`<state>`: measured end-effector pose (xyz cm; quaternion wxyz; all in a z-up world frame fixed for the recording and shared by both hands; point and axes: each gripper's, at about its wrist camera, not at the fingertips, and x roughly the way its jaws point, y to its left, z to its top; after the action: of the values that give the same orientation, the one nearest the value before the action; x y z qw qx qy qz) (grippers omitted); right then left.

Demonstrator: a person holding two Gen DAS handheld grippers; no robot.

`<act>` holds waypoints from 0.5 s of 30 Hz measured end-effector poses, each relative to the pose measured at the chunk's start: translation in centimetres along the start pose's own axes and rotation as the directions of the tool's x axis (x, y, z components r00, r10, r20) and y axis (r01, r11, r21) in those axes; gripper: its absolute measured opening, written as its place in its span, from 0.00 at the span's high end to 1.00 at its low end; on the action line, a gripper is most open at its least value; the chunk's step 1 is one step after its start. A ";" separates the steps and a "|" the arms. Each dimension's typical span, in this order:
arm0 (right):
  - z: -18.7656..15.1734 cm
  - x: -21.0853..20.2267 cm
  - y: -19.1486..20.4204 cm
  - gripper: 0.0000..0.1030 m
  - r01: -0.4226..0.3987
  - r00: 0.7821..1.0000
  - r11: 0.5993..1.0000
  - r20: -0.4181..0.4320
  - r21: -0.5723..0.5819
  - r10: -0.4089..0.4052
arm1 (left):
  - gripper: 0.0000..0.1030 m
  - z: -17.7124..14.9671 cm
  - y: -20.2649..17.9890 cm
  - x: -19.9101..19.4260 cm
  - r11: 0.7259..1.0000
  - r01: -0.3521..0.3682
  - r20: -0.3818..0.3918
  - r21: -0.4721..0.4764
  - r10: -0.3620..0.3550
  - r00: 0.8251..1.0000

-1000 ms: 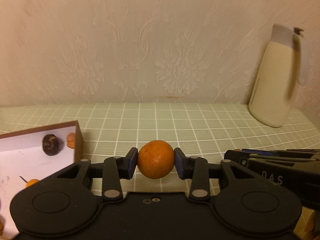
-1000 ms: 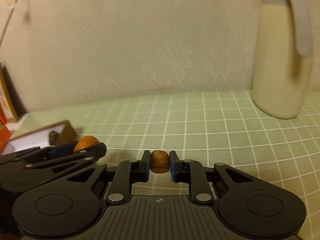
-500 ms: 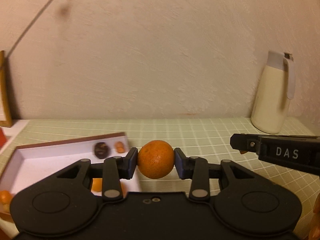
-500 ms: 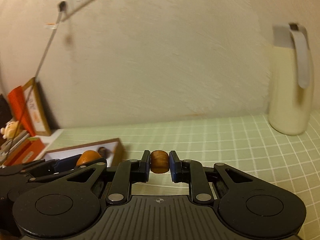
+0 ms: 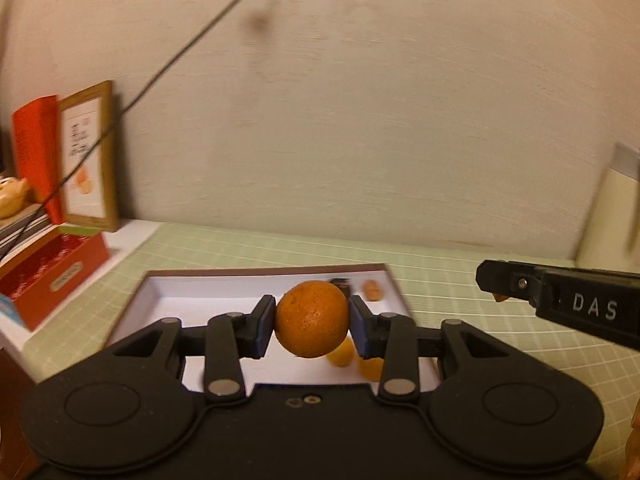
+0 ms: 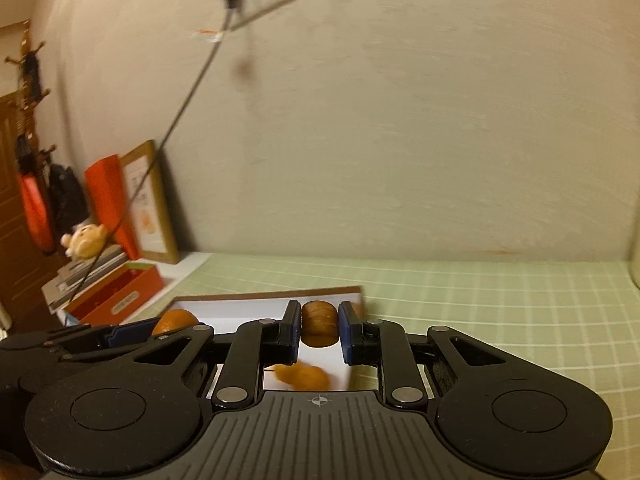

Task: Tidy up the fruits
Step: 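Carry the orange in the left tool over the box while the right tool carries its piece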

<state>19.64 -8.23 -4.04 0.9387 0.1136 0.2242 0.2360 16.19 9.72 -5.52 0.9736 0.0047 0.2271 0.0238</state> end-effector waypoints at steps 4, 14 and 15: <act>-0.3 1.4 1.9 0.80 -0.027 1.000 0.999 0.000 -0.028 0.027 | 0.71 0.1 2.7 -0.3 0.998 -0.051 0.004 -0.026 0.051 0.999; -0.5 4.8 3.2 0.80 -0.018 1.000 0.998 -0.017 -0.057 0.017 | 0.71 0.1 8.6 0.7 0.979 -0.178 -0.016 -0.101 0.177 0.984; -0.5 5.2 3.1 0.80 -0.013 1.000 0.998 -0.019 -0.055 0.012 | 0.71 0.0 9.0 1.0 0.977 -0.184 -0.020 -0.107 0.183 0.983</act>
<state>22.30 -2.95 -5.39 0.9379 0.0866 0.2257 0.2489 16.67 18.77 -5.76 0.9649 -0.0271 0.2290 0.1260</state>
